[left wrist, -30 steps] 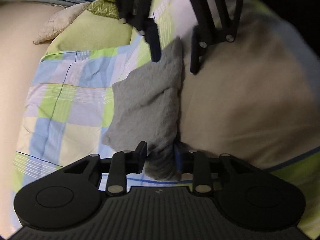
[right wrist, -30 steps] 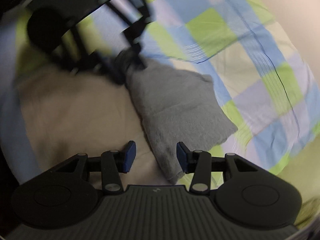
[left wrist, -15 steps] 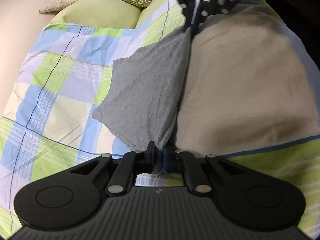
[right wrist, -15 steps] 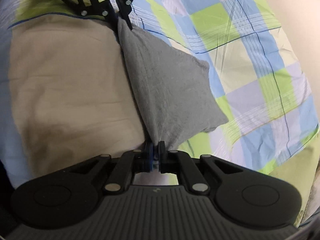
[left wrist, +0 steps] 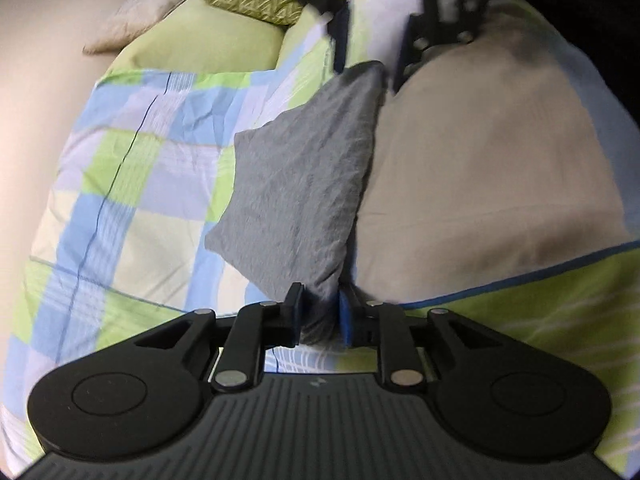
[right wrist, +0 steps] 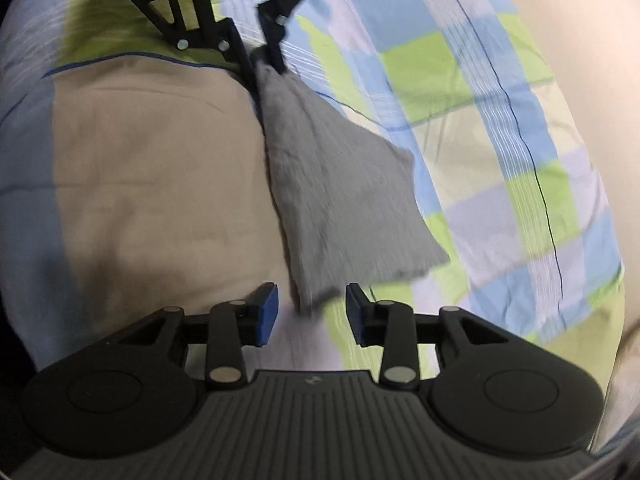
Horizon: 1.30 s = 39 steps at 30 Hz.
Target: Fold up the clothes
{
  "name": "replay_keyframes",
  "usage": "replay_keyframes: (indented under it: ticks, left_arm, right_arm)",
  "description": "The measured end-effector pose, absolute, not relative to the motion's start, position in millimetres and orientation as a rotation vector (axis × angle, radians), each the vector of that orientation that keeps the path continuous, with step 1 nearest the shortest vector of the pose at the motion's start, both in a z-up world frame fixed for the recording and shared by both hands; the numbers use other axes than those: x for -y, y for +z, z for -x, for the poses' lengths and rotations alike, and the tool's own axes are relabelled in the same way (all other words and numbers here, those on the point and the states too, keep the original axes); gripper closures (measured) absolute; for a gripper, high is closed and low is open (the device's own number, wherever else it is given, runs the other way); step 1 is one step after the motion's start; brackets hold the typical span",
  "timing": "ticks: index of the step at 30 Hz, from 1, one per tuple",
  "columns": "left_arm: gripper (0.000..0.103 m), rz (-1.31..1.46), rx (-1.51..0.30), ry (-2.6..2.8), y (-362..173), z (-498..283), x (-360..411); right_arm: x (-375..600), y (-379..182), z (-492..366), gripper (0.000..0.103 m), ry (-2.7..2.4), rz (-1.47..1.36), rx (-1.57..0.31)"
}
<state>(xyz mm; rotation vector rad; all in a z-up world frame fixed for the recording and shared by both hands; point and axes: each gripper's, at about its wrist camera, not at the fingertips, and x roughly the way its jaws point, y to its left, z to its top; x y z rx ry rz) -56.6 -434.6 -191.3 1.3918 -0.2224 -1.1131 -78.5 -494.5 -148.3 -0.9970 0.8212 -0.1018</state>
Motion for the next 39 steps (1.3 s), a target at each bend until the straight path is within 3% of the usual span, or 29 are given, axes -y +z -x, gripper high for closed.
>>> replay_keyframes:
  ticks: [2, 4, 5, 6, 18, 23, 28, 32, 34, 36, 37, 39]
  left_arm:
    - [0.088, -1.405, 0.228, -1.107, -195.5, 54.9, 440.4]
    - [0.095, -1.405, 0.211, -1.114, -195.4, 51.8, 444.6]
    - [0.095, -1.401, 0.205, -1.122, -193.6, 50.1, 444.9]
    - [0.095, -1.397, 0.203, -1.129, -191.4, 48.6, 444.2]
    - [0.095, -1.500, 0.261, -1.260, -151.4, 16.7, 350.3]
    - [0.094, -1.498, 0.174, -1.259, -169.4, 2.7, 326.2]
    - [0.079, -1.395, 0.118, -1.208, -171.2, -0.9, 316.7]
    - [0.077, -1.208, -0.062, -1.152, -152.6, -14.2, 304.3]
    - [0.077, -0.939, -0.282, -1.119, -132.4, -30.4, 294.4]
    - [0.078, -0.668, -0.477, -1.099, -117.5, -45.3, 286.0]
    - [0.072, -0.539, -0.555, -1.107, -113.5, -50.9, 281.7]
    - [0.071, -0.232, -0.736, -1.134, -110.3, -62.5, 275.5]
  right_arm:
    - [495.4, -154.6, 69.7, 0.073, -0.078, 1.060, -0.810]
    - [496.5, -156.7, 65.1, 0.083, -0.053, 1.092, -0.816]
    - [501.0, -155.9, 61.4, 0.097, -0.047, 1.067, -0.837]
    - [503.7, -153.6, 59.9, 0.100, -0.056, 1.029, -0.858]
    - [412.4, -87.0, 65.2, 0.100, 0.039, 0.610, -0.896]
    - [382.4, -101.5, 45.6, 0.100, 0.099, 0.498, -0.917]
    - [386.5, -104.9, 44.8, 0.092, 0.117, 0.412, -0.935]
    - [399.8, -85.6, 65.9, 0.088, 0.168, 0.305, -0.936]
    - [412.0, -74.4, 74.1, 0.086, 0.155, 0.250, -0.912]
    - [431.5, -64.2, 78.9, 0.075, 0.116, 0.200, -0.887]
    - [444.9, -60.0, 79.2, 0.074, 0.089, 0.184, -0.870]
    - [467.2, -53.1, 78.6, 0.073, 0.051, 0.160, -0.841]
